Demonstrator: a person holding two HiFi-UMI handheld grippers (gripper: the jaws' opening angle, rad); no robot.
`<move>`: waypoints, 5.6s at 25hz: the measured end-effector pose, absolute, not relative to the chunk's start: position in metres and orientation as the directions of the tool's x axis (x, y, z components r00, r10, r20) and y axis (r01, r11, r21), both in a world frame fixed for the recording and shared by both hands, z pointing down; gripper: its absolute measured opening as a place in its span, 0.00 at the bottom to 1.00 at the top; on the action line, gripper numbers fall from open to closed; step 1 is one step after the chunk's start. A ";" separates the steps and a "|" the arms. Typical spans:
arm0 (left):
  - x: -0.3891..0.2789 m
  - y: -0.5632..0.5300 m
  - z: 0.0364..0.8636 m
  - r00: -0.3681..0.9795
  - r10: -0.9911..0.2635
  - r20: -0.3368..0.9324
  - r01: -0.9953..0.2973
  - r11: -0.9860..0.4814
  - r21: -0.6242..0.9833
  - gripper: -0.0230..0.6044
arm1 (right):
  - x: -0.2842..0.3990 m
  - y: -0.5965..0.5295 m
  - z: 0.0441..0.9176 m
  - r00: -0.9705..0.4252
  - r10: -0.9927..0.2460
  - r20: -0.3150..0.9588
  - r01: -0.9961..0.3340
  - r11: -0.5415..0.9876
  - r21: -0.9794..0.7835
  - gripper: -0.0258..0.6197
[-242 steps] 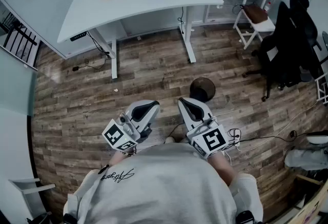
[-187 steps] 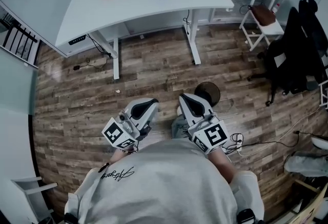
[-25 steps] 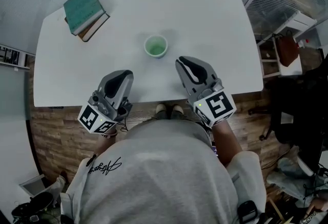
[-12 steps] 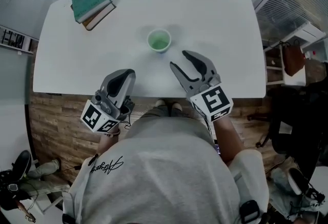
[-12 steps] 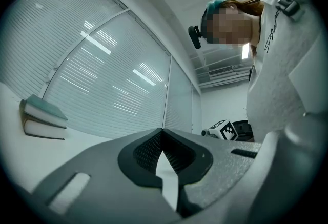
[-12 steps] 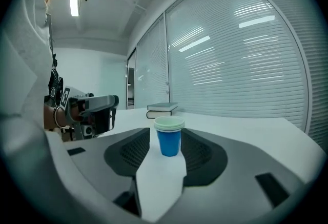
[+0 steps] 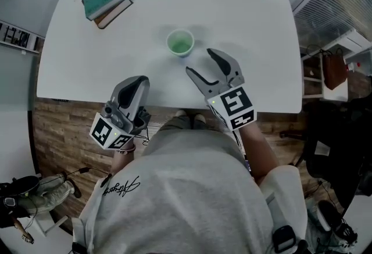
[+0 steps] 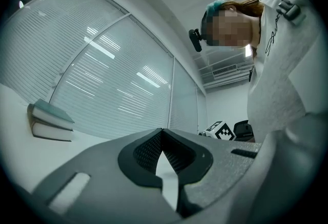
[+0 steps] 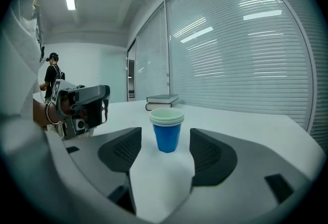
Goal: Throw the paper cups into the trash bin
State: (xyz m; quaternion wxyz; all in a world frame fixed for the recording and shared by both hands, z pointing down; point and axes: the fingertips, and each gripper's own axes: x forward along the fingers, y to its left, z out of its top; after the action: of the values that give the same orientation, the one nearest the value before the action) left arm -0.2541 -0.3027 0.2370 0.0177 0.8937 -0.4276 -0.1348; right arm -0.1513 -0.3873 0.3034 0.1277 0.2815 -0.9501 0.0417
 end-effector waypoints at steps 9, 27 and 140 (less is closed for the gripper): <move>-0.254 -0.302 0.237 0.597 -0.770 -0.225 -0.760 -0.633 0.149 0.04 | -0.167 -0.397 0.314 -0.815 -0.487 0.314 -0.514 0.858 -0.006 0.48; -0.271 -0.293 0.230 0.550 -0.799 -0.245 -0.790 -0.592 0.156 0.04 | -0.188 -0.419 0.328 -0.803 -0.471 0.366 -0.515 0.857 -0.029 0.50; -0.158 -0.287 0.221 0.969 -0.047 -0.244 -0.037 -0.998 0.046 0.04 | -0.060 -0.286 0.255 -0.197 -0.967 0.159 -0.979 0.203 0.021 0.51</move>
State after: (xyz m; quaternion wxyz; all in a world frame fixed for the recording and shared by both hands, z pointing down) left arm -0.1577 -0.2866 0.2211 0.0208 0.9919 -0.0212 -0.1232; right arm -0.0598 -0.2860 0.2547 0.0685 0.6299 -0.7725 0.0426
